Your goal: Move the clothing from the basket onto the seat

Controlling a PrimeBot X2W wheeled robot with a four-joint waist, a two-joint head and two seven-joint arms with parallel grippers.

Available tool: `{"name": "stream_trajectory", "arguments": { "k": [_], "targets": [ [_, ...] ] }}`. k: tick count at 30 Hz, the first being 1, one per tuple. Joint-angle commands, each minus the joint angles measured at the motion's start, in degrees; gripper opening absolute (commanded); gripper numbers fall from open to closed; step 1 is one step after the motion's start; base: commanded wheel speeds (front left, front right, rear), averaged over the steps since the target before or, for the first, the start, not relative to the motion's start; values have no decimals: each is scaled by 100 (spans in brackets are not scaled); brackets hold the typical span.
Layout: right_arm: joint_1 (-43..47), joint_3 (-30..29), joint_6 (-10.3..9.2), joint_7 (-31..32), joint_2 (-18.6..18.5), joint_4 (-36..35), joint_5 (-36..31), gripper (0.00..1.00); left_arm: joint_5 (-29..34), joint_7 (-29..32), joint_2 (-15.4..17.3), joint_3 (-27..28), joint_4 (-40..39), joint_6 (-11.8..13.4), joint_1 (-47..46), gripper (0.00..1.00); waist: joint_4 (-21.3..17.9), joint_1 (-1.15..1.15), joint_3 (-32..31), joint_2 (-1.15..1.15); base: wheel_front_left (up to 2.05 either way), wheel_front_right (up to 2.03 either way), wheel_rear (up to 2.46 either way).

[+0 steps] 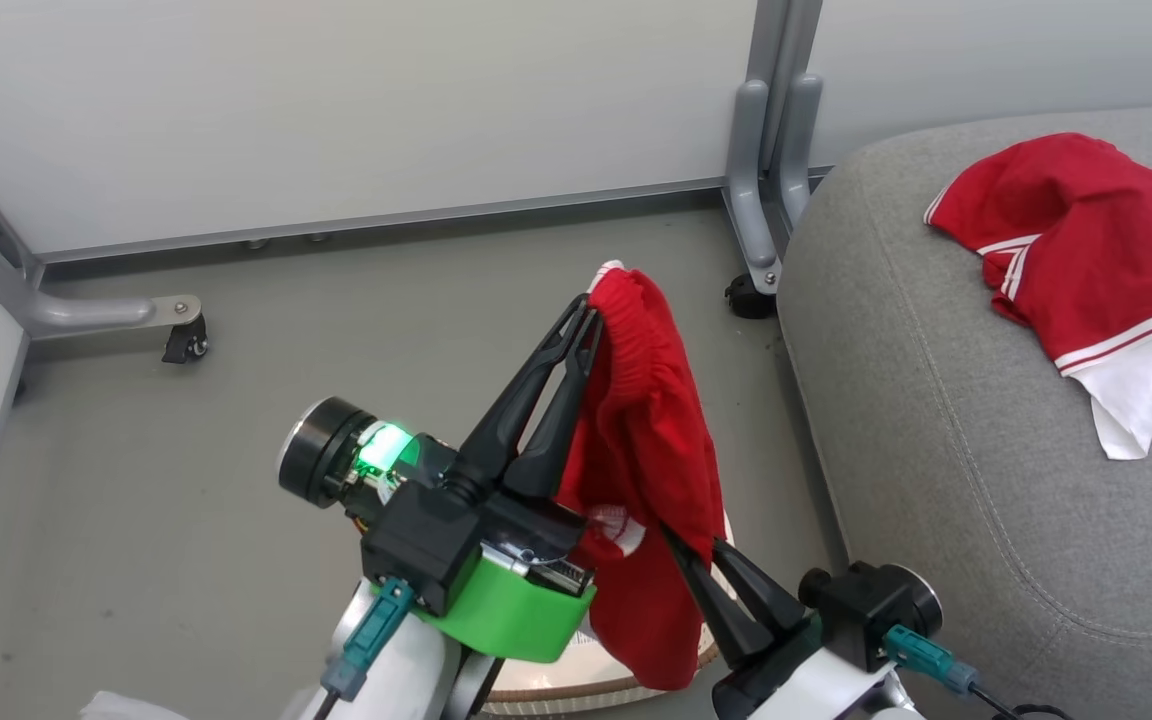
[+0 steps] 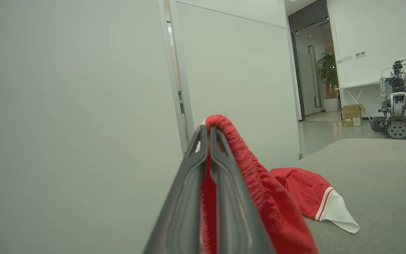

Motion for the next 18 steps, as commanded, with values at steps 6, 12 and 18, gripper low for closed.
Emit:
{"name": "stream_trajectory", "arguments": {
  "k": [6,12,18],
  "targets": [
    [-87,-95,-2,-17,-83,-190,-48,0,-222,-4,70,237,554,-31,120,0,-149,0,111,0,0,0,0],
    [-111,-209,-2,-17,-100,-321,-92,0,-205,-4,66,314,830,-115,43,0,-213,0,174,0,0,0,0],
    [-129,-283,-2,-17,-100,-363,-104,0,-138,-4,75,316,1071,-157,4,33,-245,0,201,0,0,0,0]
  ]
}}
